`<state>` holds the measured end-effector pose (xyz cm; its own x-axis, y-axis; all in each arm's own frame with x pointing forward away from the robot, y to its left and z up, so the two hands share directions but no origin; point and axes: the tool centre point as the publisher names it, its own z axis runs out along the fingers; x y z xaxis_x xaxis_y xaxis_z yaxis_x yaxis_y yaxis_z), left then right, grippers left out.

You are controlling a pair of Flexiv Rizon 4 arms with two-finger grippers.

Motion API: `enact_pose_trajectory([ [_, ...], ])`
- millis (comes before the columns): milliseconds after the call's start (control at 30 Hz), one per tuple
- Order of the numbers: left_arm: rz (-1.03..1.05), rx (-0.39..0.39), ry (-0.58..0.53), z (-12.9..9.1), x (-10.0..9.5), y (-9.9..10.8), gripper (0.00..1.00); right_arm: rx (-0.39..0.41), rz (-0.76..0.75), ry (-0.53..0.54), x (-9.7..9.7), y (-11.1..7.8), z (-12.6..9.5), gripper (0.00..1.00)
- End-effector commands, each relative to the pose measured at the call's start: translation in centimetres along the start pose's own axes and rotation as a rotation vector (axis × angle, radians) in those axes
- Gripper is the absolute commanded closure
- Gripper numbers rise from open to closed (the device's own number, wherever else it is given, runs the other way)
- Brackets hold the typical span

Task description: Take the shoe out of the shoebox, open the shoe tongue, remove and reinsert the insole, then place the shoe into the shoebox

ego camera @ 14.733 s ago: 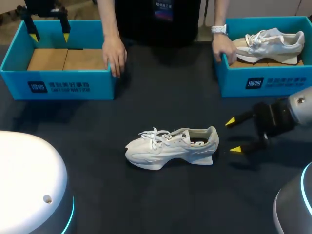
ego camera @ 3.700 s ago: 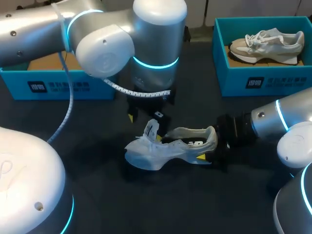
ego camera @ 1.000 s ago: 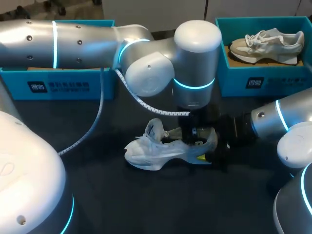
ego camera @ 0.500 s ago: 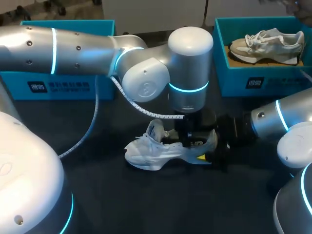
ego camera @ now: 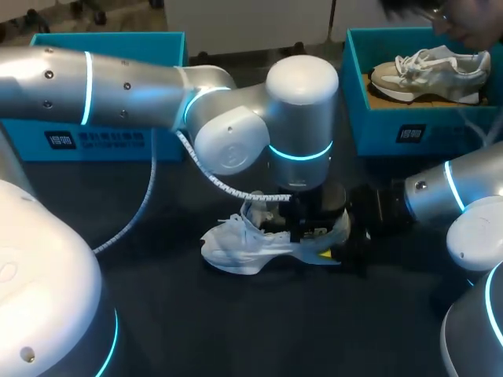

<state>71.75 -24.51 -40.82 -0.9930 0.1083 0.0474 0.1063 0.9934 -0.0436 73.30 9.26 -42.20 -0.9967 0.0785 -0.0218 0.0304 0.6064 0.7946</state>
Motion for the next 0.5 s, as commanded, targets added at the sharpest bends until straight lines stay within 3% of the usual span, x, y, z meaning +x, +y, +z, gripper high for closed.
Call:
enact_pose_trajectory([
  [33, 0.002, 0.026, -0.030, 1.6, 0.3, 0.5, 0.64, 0.004, 0.000, -0.003, 0.1, 0.1, 0.6, 1.00],
  [200, 0.021, 0.027, -0.105, 2.8, 0.2, 0.7, 0.71, 0.004, 0.000, -0.003, 0.1, 0.1, 0.6, 1.00],
  [233, 0.019, 0.021, -0.118, 3.1, 0.1, 0.7, 0.78, 0.004, 0.000, -0.003, 0.1, 0.1, 0.6, 1.00],
  [267, 0.012, 0.006, -0.134, 3.6, -0.1, 0.6, 1.00, 0.004, 0.000, -0.003, 0.1, 0.1, 0.6, 1.00],
  [500, -0.027, 0.014, -0.157, 3.8, -0.6, 0.9, 1.00, 0.004, 0.000, -0.003, 0.1, 0.1, 0.6, 1.00],
])
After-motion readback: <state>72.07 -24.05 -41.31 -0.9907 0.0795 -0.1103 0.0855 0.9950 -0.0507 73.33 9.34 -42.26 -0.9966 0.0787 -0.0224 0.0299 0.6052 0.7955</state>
